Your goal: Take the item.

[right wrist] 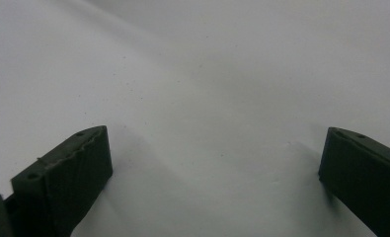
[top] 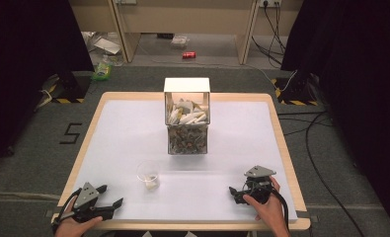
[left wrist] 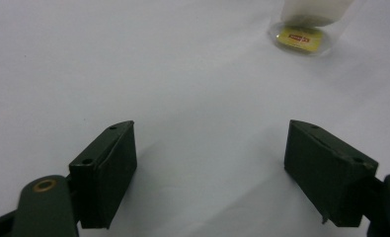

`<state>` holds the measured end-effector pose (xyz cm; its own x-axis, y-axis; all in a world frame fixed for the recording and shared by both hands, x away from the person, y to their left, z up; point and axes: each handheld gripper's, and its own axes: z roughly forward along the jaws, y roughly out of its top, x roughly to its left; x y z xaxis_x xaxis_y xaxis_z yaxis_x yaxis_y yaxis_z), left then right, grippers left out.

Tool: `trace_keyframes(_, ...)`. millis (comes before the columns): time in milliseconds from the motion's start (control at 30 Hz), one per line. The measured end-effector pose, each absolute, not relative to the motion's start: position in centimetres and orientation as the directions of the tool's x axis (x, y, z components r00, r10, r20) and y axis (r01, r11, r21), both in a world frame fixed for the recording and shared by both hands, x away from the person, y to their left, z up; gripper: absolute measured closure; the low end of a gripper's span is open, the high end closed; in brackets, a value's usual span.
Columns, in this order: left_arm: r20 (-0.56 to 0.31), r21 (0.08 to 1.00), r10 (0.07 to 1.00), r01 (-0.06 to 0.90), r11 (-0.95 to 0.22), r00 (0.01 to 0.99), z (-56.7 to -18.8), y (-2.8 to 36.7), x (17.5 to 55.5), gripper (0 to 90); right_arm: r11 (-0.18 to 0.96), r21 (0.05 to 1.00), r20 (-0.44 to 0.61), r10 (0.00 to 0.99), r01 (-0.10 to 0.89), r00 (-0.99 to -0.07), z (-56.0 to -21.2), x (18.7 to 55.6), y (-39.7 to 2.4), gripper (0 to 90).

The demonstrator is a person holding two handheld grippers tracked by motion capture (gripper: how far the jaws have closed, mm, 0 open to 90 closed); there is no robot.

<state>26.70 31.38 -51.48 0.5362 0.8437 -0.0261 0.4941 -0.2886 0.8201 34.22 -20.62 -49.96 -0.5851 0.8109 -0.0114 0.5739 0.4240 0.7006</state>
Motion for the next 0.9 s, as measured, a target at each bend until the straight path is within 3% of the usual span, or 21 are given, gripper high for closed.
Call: trace_keyframes(900,-0.032,0.860,0.854,0.449,-0.241,0.520,-52.33,31.56,25.95,19.4,0.424,0.701,-0.012,0.811,0.573,-0.585,-49.97,34.22,-20.62,0.4)
